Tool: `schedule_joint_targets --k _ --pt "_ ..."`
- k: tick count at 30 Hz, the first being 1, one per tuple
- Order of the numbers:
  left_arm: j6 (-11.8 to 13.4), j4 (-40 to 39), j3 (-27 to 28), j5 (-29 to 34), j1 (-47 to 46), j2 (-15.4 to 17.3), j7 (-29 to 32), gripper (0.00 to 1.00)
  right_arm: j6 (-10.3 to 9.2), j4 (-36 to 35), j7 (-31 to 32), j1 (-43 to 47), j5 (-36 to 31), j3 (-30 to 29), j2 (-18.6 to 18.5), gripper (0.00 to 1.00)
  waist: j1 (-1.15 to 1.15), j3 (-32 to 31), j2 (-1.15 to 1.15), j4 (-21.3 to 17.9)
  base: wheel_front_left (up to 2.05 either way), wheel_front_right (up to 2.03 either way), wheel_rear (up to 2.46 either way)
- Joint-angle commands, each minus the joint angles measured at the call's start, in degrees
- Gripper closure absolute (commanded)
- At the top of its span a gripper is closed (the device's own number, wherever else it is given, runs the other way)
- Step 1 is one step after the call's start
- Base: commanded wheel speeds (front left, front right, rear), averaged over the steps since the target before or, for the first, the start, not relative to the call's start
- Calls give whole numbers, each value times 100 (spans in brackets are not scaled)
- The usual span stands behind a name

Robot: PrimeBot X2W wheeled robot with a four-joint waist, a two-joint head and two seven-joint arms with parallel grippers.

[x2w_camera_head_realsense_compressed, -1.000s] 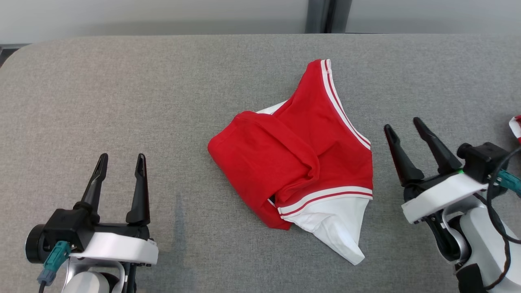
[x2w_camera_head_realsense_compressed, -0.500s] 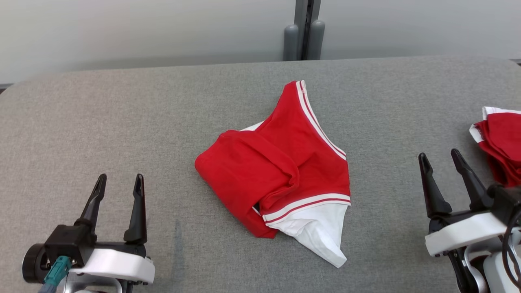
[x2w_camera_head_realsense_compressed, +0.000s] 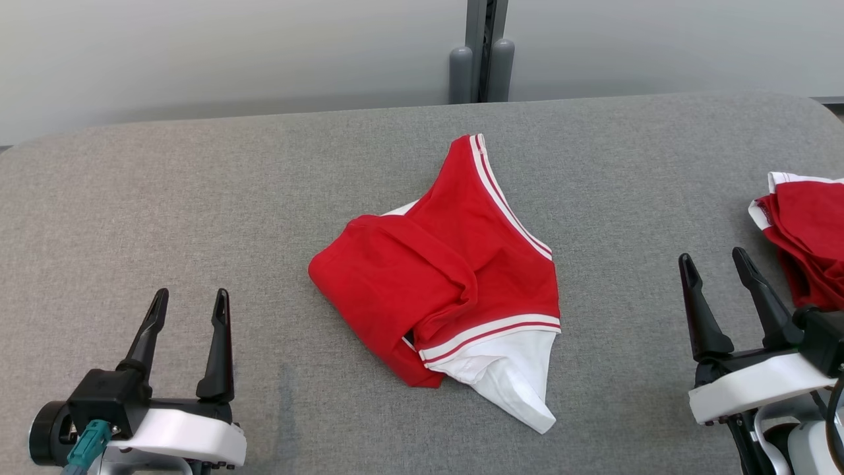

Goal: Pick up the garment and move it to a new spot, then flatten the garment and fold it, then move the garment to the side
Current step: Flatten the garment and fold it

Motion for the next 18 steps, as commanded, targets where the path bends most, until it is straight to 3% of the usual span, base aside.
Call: schedule_joint_targets --k 1,9,18 --pt "21 -9 14 -30 -51 20 -5 0 1 -47 21 49 -47 -17 -20 0 0 7 0 2 0 0 0" --pt "37 -9 -9 -27 -128 31 -5 0 1 -125 137 -91 -40 131 -95 0 0 60 0 25 0 0 0" --pt "-33 54 -115 -26 -359 -43 -80 0 1 230 471 48 288 1294 -100 0 0 276 0 212 0 0 0"
